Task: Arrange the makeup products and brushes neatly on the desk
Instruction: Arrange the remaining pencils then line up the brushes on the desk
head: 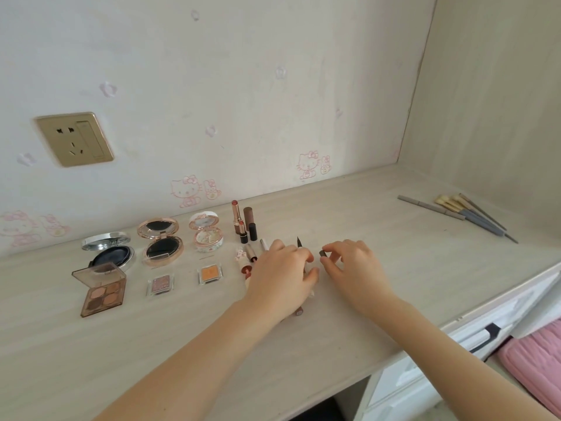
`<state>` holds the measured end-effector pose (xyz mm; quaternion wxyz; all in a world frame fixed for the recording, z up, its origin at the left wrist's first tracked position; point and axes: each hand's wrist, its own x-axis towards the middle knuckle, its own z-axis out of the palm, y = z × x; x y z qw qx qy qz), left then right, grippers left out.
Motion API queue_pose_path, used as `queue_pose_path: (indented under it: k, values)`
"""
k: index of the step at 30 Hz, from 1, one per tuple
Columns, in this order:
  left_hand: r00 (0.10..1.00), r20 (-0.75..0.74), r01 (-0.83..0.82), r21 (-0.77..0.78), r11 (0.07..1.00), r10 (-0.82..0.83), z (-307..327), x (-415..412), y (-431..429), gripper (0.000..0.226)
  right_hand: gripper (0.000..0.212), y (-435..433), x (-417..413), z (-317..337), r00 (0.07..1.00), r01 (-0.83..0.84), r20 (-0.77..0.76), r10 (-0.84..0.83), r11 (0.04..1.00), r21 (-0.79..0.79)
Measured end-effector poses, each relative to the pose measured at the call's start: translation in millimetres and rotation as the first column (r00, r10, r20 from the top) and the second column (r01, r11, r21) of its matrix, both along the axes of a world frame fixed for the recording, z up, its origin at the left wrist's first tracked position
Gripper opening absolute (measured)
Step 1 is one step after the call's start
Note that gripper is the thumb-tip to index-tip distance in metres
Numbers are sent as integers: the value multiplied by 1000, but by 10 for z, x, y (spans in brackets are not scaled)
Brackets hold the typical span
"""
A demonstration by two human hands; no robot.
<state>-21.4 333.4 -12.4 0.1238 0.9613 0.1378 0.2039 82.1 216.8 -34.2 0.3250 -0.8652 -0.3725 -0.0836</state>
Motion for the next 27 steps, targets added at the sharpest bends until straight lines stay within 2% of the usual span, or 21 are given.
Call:
queue_pose_path:
  k: [4,9,14,18,27]
  values:
    - [995,-95,-10,106,994,20,-62,111,33,37,25,16,63,-30,996,8,85,0,995,-99]
    - [989,-137,-22,169,985,46,-86,138,64,43,25,23,69,-56,996,16,88,-7,994,-107]
    - [998,-58,23,97,995,-17,-83,-9,113,46,25,-52,55,-34,997,-52,59,55,997,-51]
    - [992,-85,93,61,994,-88,-105,-146,125,49,31,-114,48,-45,986,-139,82,148,984,-112]
    - [999,-53,11,77,997,-7,-114,-180,133,46,32,70,-34,19,967,-251,11,253,963,-99]
